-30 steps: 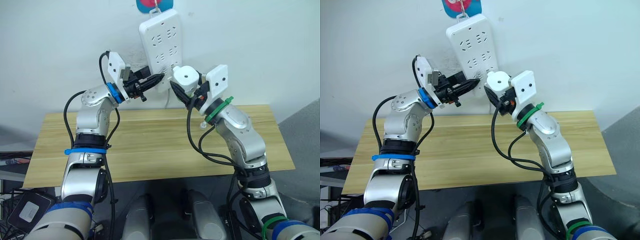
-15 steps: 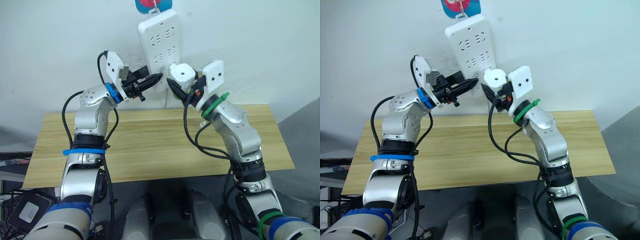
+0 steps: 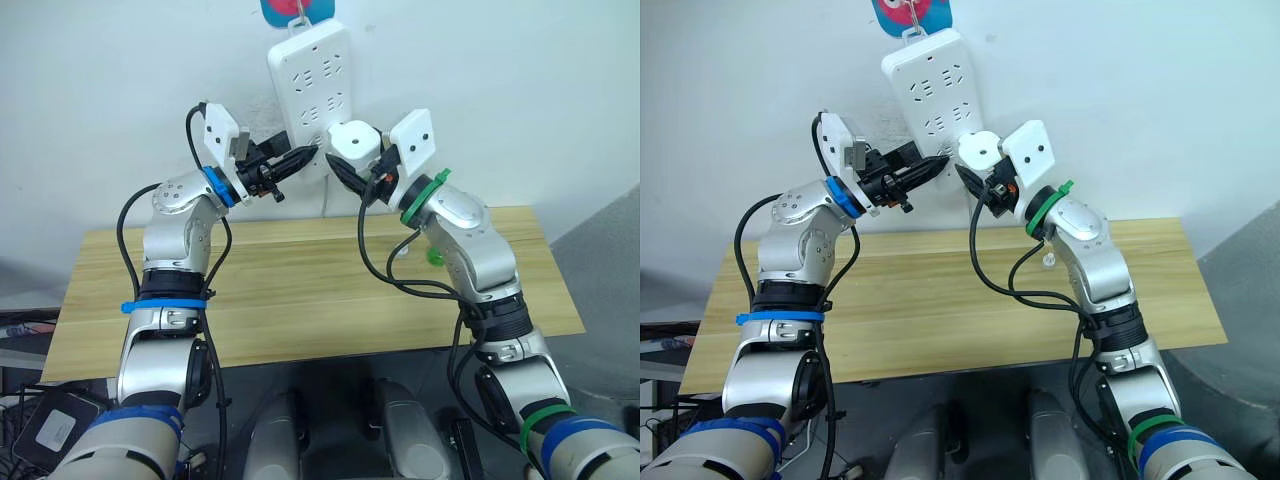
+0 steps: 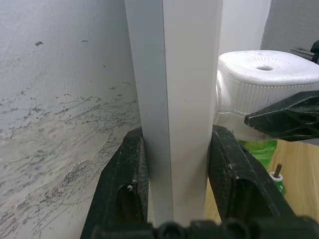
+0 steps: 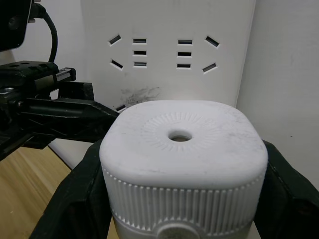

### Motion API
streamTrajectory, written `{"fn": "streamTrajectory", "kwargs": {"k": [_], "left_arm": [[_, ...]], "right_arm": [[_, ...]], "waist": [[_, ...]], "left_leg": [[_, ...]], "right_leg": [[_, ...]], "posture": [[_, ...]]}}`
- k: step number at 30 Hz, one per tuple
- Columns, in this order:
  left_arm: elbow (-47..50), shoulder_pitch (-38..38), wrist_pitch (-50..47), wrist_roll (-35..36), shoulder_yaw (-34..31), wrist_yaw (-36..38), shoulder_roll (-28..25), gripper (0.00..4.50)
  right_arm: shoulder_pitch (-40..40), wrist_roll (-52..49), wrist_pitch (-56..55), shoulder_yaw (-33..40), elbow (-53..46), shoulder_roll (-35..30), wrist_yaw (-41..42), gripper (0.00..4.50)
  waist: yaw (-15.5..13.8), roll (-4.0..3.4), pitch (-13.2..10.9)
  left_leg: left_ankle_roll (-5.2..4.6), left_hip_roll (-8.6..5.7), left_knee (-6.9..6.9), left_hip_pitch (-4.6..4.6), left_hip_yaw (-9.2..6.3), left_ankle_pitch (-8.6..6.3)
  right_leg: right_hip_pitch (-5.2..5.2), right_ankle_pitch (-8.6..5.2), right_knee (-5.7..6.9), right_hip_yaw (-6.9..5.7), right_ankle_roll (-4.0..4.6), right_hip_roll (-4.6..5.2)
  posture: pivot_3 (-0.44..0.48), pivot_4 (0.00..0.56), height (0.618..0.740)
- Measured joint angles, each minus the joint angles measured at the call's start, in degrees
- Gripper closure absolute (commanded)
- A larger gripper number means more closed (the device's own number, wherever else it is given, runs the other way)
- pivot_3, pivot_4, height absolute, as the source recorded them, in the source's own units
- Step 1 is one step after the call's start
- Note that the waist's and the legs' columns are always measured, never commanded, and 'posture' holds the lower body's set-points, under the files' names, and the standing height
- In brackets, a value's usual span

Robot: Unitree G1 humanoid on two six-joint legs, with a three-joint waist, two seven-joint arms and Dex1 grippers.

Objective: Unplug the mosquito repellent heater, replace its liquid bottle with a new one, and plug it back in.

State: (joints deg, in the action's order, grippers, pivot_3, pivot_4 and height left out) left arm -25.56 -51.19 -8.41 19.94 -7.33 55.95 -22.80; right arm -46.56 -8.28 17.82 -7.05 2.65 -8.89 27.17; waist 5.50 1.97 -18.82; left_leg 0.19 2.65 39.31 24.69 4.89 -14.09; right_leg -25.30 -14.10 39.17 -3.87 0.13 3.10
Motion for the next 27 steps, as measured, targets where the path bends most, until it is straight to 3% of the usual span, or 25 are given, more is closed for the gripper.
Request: {"fn": "streamTrajectory", "kwargs": {"k": [8,9,11,12,16,24,25,27], "left_arm": [[0.0,0.2,-0.1,-0.8,-1.0,-0.5,-0.1,3.15],[0.0,0.2,-0.1,-0.8,-1.0,-0.4,0.0,3.15],[0.5,0.2,-0.1,-0.2,-0.5,-0.2,1.9,3.15],[0.5,0.3,0.0,-0.1,-0.6,-0.4,2.0,3.15],[1.0,0.2,0.1,0.2,0.5,0.5,1.9,3.15],[0.9,0.4,0.7,0.1,0.6,0.6,1.4,3.15],[0.8,0.5,1.2,0.0,0.6,0.3,1.3,2.43],[0.8,1.3,1.4,-0.6,0.9,0.4,0.4,1.87]], "right_arm": [[-0.3,-3.6,4.0,4.0,1.1,6.0,-1.8,1.44],[-0.3,-3.5,4.1,3.9,0.9,5.7,-1.7,0.69],[-0.3,-3.0,4.6,3.5,0.8,5.0,-1.9,0.04],[-0.2,-3.1,5.1,3.4,0.3,4.7,-1.7,0.02],[2.6,-3.4,8.7,2.7,-5.4,1.3,-0.8,0.02],[17.4,-7.0,21.8,2.7,-23.6,-7.1,0.4,0.02],[18.9,-7.8,23.1,2.9,-25.6,-7.8,0.4,0.37],[20.5,-9.4,24.8,3.4,-28.5,-8.2,0.4,0.93]], "waist": [[0.6,0.00,0.0],[0.6,0.00,0.0],[0.2,0.00,0.0],[0.0,0.00,0.0],[-0.8,0.00,0.0],[-0.8,0.00,0.0],[-0.8,0.00,0.0],[-0.7,0.00,0.0]], "left_leg": [[0.00,0.04,0.50,0.00,-0.05,0.00],[-0.01,0.02,0.50,0.00,-0.05,-0.01],[-0.01,0.00,0.43,0.02,-0.11,-0.01],[-0.01,0.04,0.42,0.09,-0.12,-0.02],[-0.14,-0.03,0.14,0.14,-0.09,-0.10],[-0.26,-0.05,0.07,0.16,-0.06,-0.18],[-0.26,-0.05,0.07,0.15,-0.06,-0.18],[-0.25,-0.04,0.10,0.12,-0.05,-0.17]], "right_leg": [[0.00,0.00,0.51,0.04,0.00,0.00],[0.00,0.00,0.51,0.04,0.00,0.00],[0.00,-0.01,0.43,0.01,0.00,0.00],[-0.03,-0.01,0.32,-0.02,0.00,-0.02],[0.00,-0.01,-0.14,-0.03,0.00,0.01],[0.01,-0.02,-0.22,-0.03,-0.02,0.05],[0.01,-0.02,-0.21,-0.03,-0.02,0.04],[0.01,-0.02,-0.17,-0.01,-0.02,0.02]], "posture": [[-0.246,0.309,0.740],[-0.246,0.309,0.740],[-0.246,0.309,0.740],[-0.246,0.309,0.740],[-0.243,0.312,0.740],[-0.243,0.318,0.740],[-0.243,0.318,0.740],[-0.244,0.318,0.740]]}}
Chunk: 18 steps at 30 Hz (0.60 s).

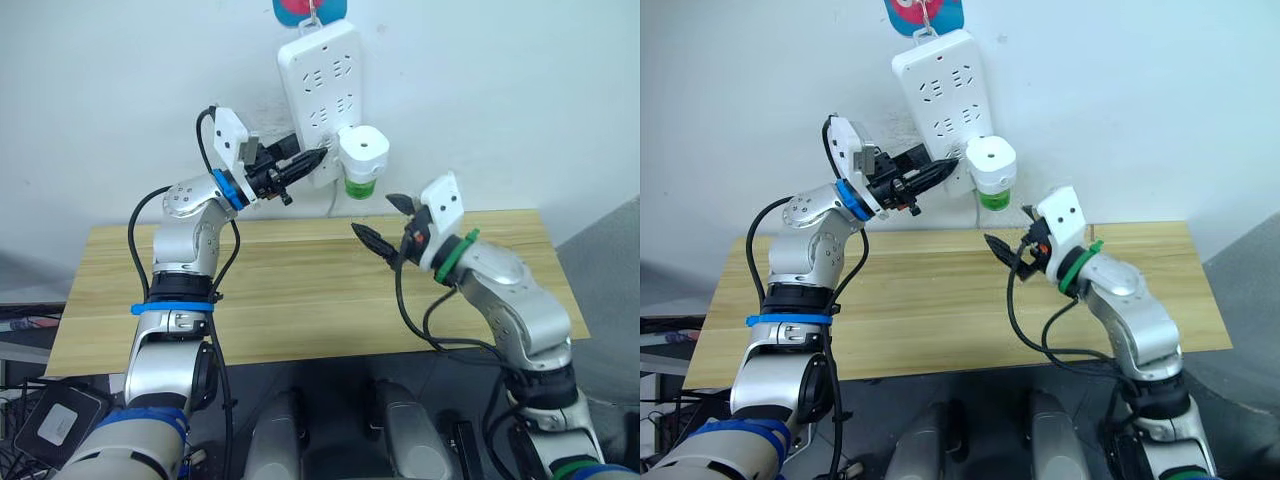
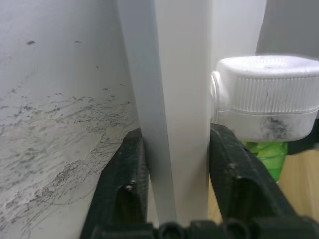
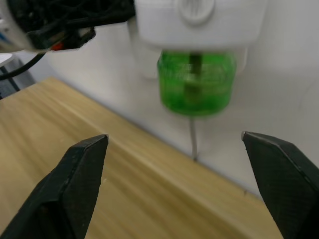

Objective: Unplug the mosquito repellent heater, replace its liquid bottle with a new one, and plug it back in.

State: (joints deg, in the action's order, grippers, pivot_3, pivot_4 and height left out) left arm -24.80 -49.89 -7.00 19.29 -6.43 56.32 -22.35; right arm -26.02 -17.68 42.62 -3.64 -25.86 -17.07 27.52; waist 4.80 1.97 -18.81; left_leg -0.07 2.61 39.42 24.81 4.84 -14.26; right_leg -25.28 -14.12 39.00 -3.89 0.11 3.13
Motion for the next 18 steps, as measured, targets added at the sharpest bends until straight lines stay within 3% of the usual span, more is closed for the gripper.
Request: {"fn": "streamTrajectory", "kwargs": {"k": [6,10,18], "left_arm": [[4.2,9.0,-1.4,-0.2,-1.4,-1.9,-5.9,0.01],[15.2,17.9,-6.7,2.0,-3.7,-3.4,-9.5,0.00],[43.3,27.2,-23.3,14.3,-7.2,-12.4,-10.0,0.00]], "right_arm": [[0.2,-2.9,1.8,0.0,-2.4,1.6,-0.6,3.10],[-0.2,-3.8,1.6,-2.6,-2.5,3.0,0.0,4.46],[-6.2,-4.3,-0.9,-4.7,3.4,8.7,-0.4,4.46]], "waist": [[1.1,0.00,0.0],[0.4,0.00,0.0],[-1.6,0.00,0.0]], "left_leg": [[0.02,0.09,-0.06,-0.04,0.01,0.01],[0.02,0.05,-0.16,-0.04,0.02,0.01],[0.02,-0.01,0.03,-0.04,-0.07,0.01]], "right_leg": [[-0.04,0.00,0.02,0.02,0.00,-0.04],[-0.04,0.00,-0.06,0.02,0.01,0.01],[0.07,0.00,0.01,0.04,0.00,0.04]], "posture": [[-0.219,0.320,0.740],[-0.170,0.324,0.740],[-0.118,0.321,0.740]]}}
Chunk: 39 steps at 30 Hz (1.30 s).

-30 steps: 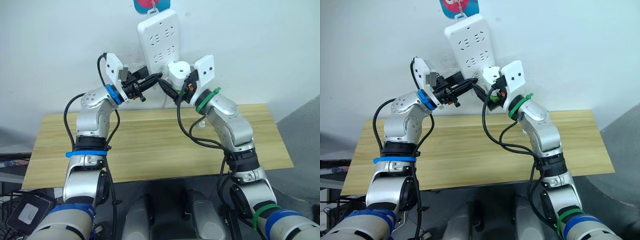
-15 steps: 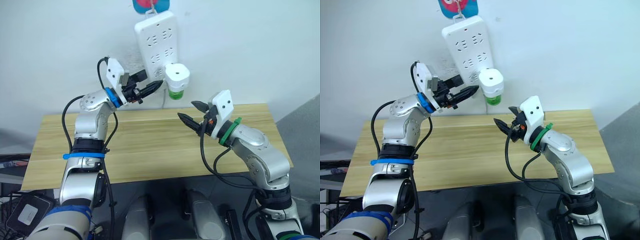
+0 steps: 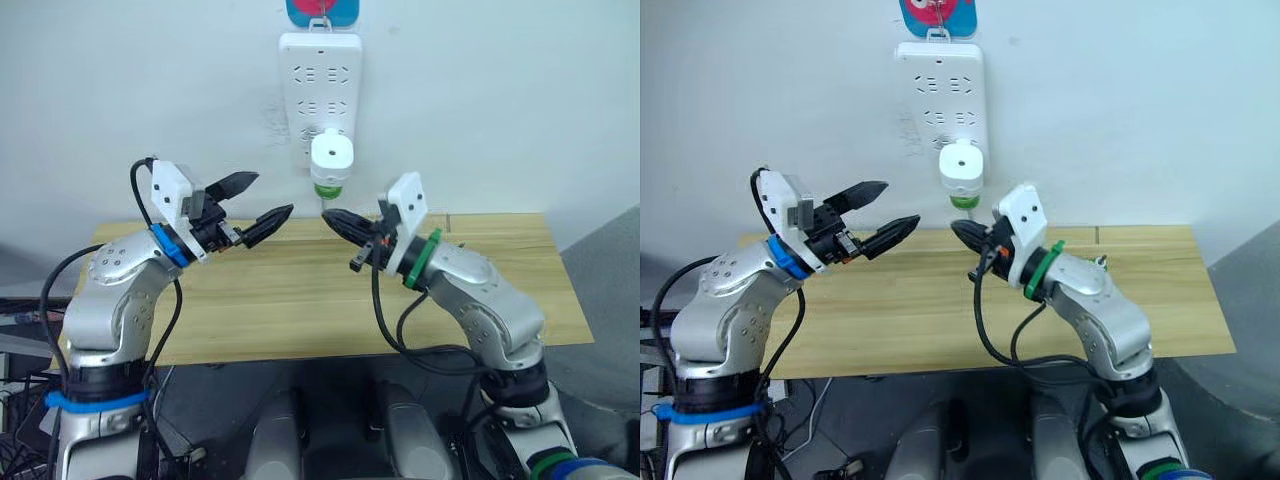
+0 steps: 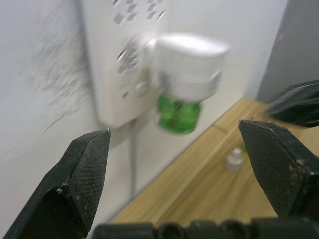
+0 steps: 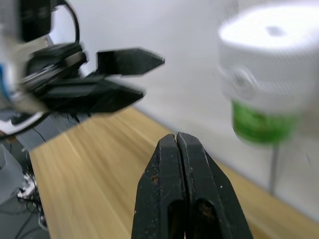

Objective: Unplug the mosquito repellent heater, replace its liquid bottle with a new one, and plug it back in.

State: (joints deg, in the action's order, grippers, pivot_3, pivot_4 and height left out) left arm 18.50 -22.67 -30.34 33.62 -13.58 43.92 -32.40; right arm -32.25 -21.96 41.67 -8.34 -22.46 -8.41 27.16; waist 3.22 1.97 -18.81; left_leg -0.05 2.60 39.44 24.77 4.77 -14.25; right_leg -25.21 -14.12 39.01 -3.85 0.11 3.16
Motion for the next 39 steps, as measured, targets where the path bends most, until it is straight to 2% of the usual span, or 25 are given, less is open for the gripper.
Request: {"fn": "streamTrajectory", "kwargs": {"k": [3,7,22,29,39], "left_arm": [[6.8,1.6,-4.8,4.2,-0.3,-3.3,-0.1,0.00],[10.7,1.7,-8.2,7.2,-0.3,-6.0,-0.6,0.00],[10.3,0.5,-8.4,8.7,-0.2,-8.4,-1.3,0.00],[9.7,-0.4,-8.1,8.6,-0.1,-8.2,-1.3,0.00],[7.9,-0.6,-7.6,8.5,0.4,-7.3,-1.7,0.00]], "right_arm": [[-0.8,0.5,-2.1,0.3,2.0,1.0,-0.8,4.46],[-0.8,1.2,-4.5,0.4,4.0,1.0,-1.6,4.46],[-2.4,4.0,-9.1,0.4,9.5,3.1,-5.1,4.46],[-2.4,2.8,-8.7,1.1,10.2,4.9,-6.3,4.46],[-1.9,0.2,-4.7,2.1,7.8,3.7,-5.9,4.46]], "waist": [[-0.4,0.00,0.0],[-0.5,0.00,0.0],[-0.8,0.00,0.0],[-0.9,0.00,0.0],[-1.0,0.00,0.0]], "left_leg": [[0.00,0.00,-0.02,0.00,-0.02,0.00],[0.00,0.00,-0.02,0.00,-0.01,0.00],[0.04,0.02,-0.04,0.00,0.01,0.02],[0.07,0.01,-0.04,0.00,0.00,0.04],[0.09,0.01,-0.16,0.00,0.01,0.05]], "right_leg": [[0.00,0.00,-0.02,-0.01,0.00,-0.01],[0.00,0.00,0.00,-0.01,0.00,-0.02],[-0.03,0.00,0.00,-0.01,0.00,-0.05],[-0.02,0.00,0.02,-0.01,0.00,-0.05],[-0.06,0.00,-0.03,-0.01,0.01,-0.05]], "posture": [[-0.104,0.317,0.740],[-0.096,0.309,0.740],[-0.106,0.304,0.740],[-0.114,0.299,0.740],[-0.114,0.300,0.740]]}}
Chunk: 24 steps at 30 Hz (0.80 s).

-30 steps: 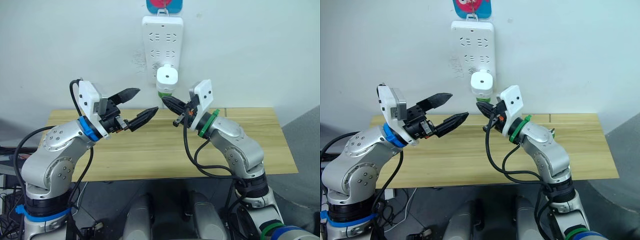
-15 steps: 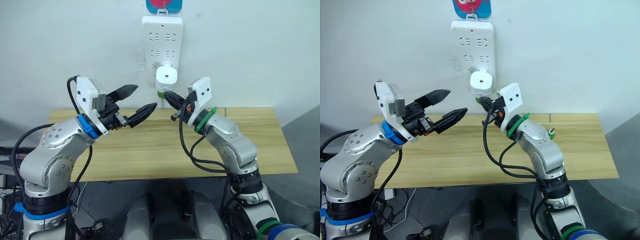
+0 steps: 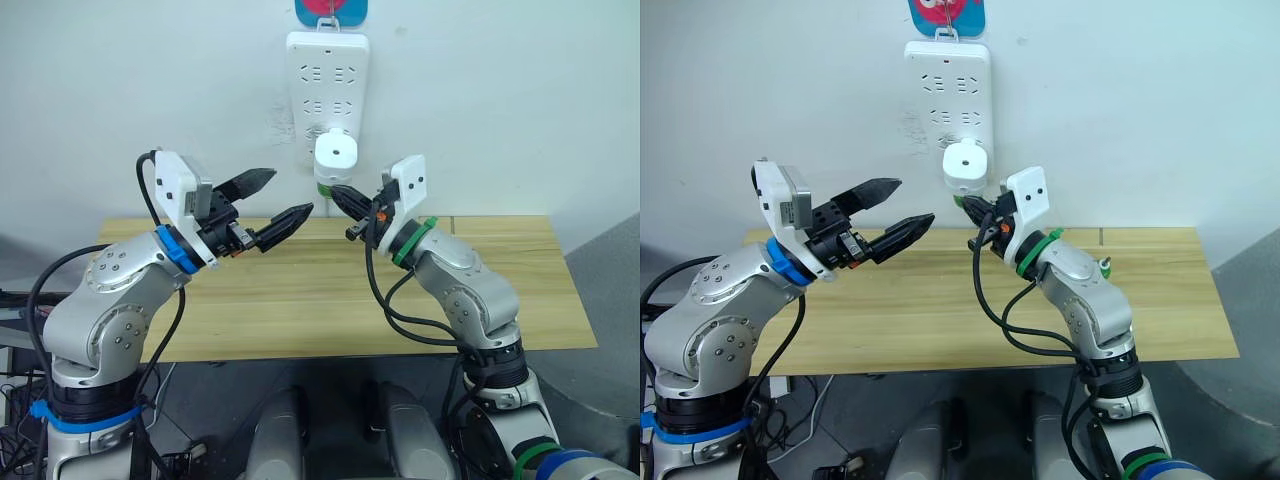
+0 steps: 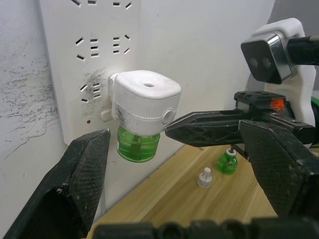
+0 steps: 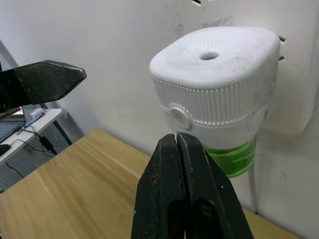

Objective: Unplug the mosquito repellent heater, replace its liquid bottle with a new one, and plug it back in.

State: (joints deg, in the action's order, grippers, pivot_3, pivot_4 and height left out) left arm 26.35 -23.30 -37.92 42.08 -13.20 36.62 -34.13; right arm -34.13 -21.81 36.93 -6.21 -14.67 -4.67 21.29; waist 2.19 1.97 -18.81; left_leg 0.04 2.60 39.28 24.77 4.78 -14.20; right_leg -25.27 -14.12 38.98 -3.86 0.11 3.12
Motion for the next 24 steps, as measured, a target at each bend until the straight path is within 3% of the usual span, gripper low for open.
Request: {"fn": "streamTrajectory", "kwargs": {"k": [24], "left_arm": [[-0.9,-1.1,0.9,-0.5,0.5,0.3,0.0,0.00]], "right_arm": [[-0.1,-2.3,0.0,1.7,0.1,2.5,-2.6,4.46]], "waist": [[0.0,0.00,0.0]], "left_leg": [[0.05,0.00,-0.02,0.00,-0.01,0.03]], "right_leg": [[-0.01,0.00,0.02,-0.01,0.00,0.00]], "posture": [[-0.115,0.302,0.740]]}}
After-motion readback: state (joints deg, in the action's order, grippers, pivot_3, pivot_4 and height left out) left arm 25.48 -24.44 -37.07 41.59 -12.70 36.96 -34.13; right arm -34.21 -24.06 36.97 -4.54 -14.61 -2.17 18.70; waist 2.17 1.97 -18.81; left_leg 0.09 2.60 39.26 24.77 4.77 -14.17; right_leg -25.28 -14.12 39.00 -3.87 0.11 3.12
